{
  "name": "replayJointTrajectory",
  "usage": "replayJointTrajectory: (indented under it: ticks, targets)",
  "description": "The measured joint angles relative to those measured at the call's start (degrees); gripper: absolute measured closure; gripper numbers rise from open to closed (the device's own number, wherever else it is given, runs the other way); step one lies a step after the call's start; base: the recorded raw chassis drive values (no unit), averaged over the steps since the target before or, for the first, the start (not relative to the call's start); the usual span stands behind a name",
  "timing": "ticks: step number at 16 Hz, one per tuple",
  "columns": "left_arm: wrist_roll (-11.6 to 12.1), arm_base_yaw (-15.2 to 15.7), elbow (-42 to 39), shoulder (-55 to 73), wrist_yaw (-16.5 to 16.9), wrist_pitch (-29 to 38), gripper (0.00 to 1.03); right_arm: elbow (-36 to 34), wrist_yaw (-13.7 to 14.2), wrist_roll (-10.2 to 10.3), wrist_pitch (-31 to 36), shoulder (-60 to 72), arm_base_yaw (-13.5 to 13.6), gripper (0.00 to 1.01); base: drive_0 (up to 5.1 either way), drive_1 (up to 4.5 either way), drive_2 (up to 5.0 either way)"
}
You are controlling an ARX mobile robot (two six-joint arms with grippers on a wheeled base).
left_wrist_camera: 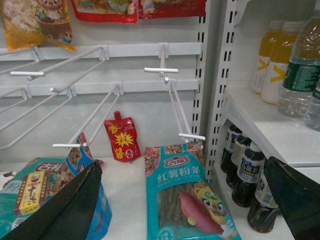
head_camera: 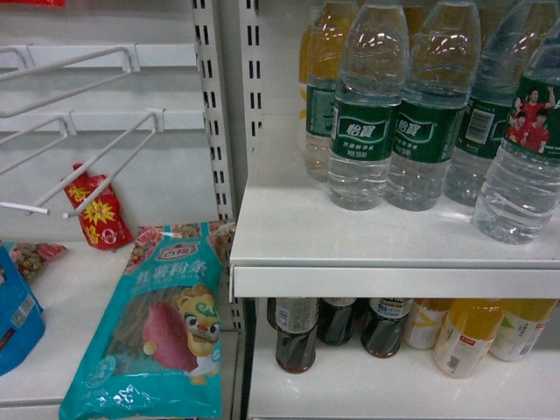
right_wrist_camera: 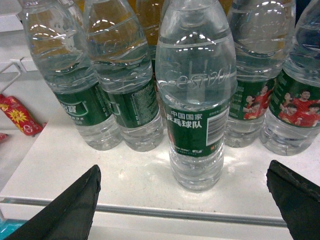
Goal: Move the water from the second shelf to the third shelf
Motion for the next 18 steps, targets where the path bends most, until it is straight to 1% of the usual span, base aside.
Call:
replayJointTrajectory:
  ticks: [1, 2, 3, 5, 6, 7, 8, 10, 11, 12, 14, 15, 18]
  targets:
    - [0.0, 0.0, 0.0, 0.0, 0.0, 0.0, 0.05, -2.1, 0.5, 0.2, -1.4, -4.2, 0.0, 0.03, 0.0, 0.0, 0.0]
    - [0.0, 0.0, 0.0, 0.0, 0.0, 0.0, 0.05, -3.4, 2.3, -0.4, -2.9, -7.5, 0.3, 0.03, 0.0, 0.0, 0.0]
    - [0.0, 0.0, 0.0, 0.0, 0.0, 0.0, 0.05, -4.5, 2.6, -0.7, -5.9, -11.6, -0.1, 0.03, 0.0, 0.0, 0.0]
    - [0.0, 0.0, 0.0, 0.0, 0.0, 0.0, 0.05, -6.3, 1.8, -0.7, -11.5, -20.5, -1.8, 0.03, 0.0, 0.0, 0.0]
    - [0.0, 0.0, 0.0, 0.0, 0.0, 0.0, 0.05, -7.1, 2.4, -1.6, -13.7, -24.9, -2.2, 0.03, 0.0, 0.0, 0.0]
    - [0.0, 0.0, 0.0, 0.0, 0.0, 0.0, 0.05, -9.1, 3.3, -2.7, -9.8, -28.0, -3.0, 0.07, 0.0, 0.0, 0.0]
    - [0.0, 0.0, 0.0, 0.0, 0.0, 0.0, 0.05, -12.9, 5.4, -4.0, -3.4, -32.5, -3.2, 0.19, 0.0, 0.0, 0.0]
    - [0.0, 0.0, 0.0, 0.0, 0.0, 0.0, 0.05, -16.5, 5.6, -4.8, -8.4, -40.9, -3.3, 0.45, 0.0, 0.0, 0.0]
    - [0.0, 0.0, 0.0, 0.0, 0.0, 0.0, 0.05, -17.0, 5.6, -5.1, -9.1, -43.2, -3.3, 0.58, 0.0, 0.0, 0.0]
    - [0.0, 0.0, 0.0, 0.0, 0.0, 0.0, 0.05, -18.0, 5.6, -5.2, -8.3, -44.7, -3.3, 0.71, 0.0, 0.0, 0.0]
    - [0.0, 0.0, 0.0, 0.0, 0.0, 0.0, 0.05, -21.9, 5.6, -5.2, -8.1, -46.9, -3.3, 0.95, 0.0, 0.0, 0.0]
    - [0.0, 0.0, 0.0, 0.0, 0.0, 0.0, 0.05, -23.5, 5.6, -5.4, -8.1, -48.3, -3.3, 1.0, 0.0, 0.0, 0.0]
    - [0.0, 0.0, 0.0, 0.0, 0.0, 0.0, 0.05, -26.1, 5.6, -5.4, -8.2, -51.7, -3.3, 0.99, 0.0, 0.0, 0.0]
